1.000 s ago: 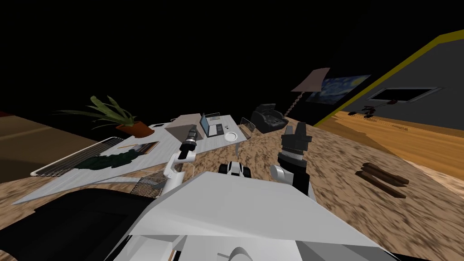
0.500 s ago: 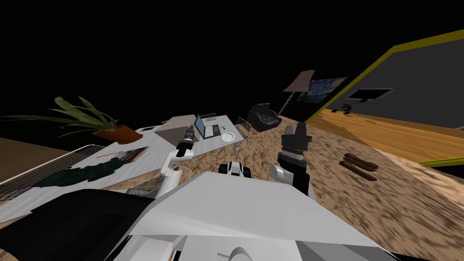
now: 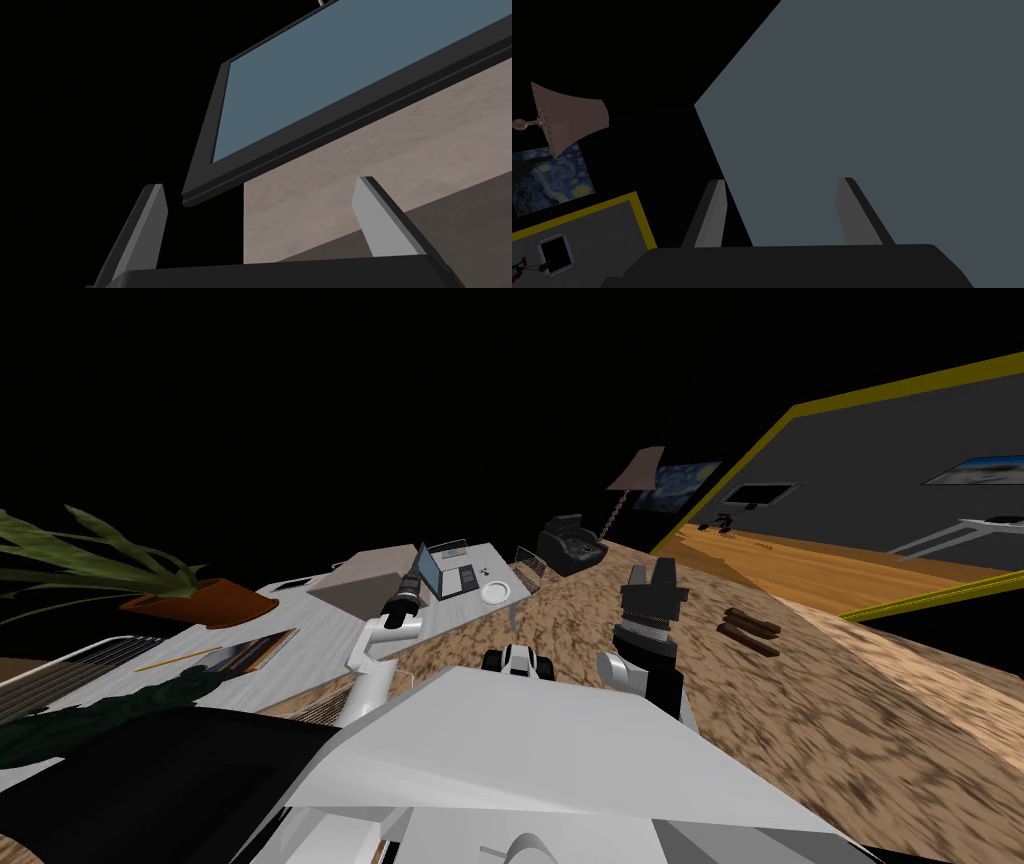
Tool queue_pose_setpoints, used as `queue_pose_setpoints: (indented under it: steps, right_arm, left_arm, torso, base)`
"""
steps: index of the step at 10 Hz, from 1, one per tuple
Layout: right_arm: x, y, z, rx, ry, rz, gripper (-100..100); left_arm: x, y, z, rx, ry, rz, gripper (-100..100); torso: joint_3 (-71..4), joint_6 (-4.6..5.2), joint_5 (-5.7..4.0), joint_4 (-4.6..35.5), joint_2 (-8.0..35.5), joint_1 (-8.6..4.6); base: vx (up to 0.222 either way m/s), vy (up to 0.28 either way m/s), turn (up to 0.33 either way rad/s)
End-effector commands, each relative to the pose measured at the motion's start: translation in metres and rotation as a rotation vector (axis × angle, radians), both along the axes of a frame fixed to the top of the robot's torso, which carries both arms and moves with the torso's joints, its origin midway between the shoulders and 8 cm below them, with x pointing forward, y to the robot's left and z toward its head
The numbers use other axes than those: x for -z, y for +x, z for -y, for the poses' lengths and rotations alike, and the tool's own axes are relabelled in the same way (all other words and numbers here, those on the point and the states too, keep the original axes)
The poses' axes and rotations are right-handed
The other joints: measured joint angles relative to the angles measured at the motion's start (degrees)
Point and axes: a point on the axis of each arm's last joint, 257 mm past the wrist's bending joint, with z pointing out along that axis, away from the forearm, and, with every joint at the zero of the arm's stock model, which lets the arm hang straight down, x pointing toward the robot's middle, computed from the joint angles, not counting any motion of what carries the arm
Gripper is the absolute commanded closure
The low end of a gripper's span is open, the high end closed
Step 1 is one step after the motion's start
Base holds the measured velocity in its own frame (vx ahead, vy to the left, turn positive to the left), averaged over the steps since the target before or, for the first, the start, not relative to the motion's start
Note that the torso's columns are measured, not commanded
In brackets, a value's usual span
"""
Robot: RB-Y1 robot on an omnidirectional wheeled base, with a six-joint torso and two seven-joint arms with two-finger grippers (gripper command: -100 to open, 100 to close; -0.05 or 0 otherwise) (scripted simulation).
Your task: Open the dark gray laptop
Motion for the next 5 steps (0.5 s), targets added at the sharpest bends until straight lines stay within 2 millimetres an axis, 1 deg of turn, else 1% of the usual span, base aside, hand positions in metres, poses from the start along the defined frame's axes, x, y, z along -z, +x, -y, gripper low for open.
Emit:
queue_pose_setpoints:
  steps: [1, 2, 3, 4, 5]
  right_arm:
    - [0.0, 0.0, 0.0, 0.0, 0.0, 0.0, 0]
    - [0.0, 0.0, 0.0, 0.0, 0.0, 0.0, 0]
    - [0.0, 0.0, 0.0, 0.0, 0.0, 0.0, 0]
    - [0.0, 0.0, 0.0, 0.0, 0.0, 0.0, 0]
    - [0.0, 0.0, 0.0001, 0.0, 0.0, 0.0, 0]
  left_arm:
    - [-0.0022, -0.0048, -0.0171, -0.041, 0.008, -0.025, -100]
    - [-0.0032, -0.007, -0.0244, -0.06, 0.013, -0.036, -100]
    - [-0.0028, -0.0039, -0.0188, -0.047, 0.011, -0.028, -100]
    - [-0.0074, -0.0051, -0.0211, -0.057, 0.011, -0.031, -100]
    - [-0.0055, -0.0044, -0.0208, -0.052, 0.011, -0.03, -100]
  torso:
    - [0.0, -0.01, -0.01, 0.0, 0.0, 0.0]
    - [0.0, 0.02, -0.01, 0.0, 0.0, 0.01]
    - [0.0, 0.02, 0.0, 0.0, 0.0, 0.0]
    - [0.0, -0.02, 0.0, 0.0, 0.0, 0.02]
    - [-0.1, 0.01, 0.03, 0.0, -0.2, 0.16]
  base:
    - [0.008, -0.007, -0.082]
    - [0.009, -0.006, -0.103]
    - [0.004, -0.002, -0.022]
    - [0.071, 0.048, -0.042]
    - [0.046, 0.034, -0.016]
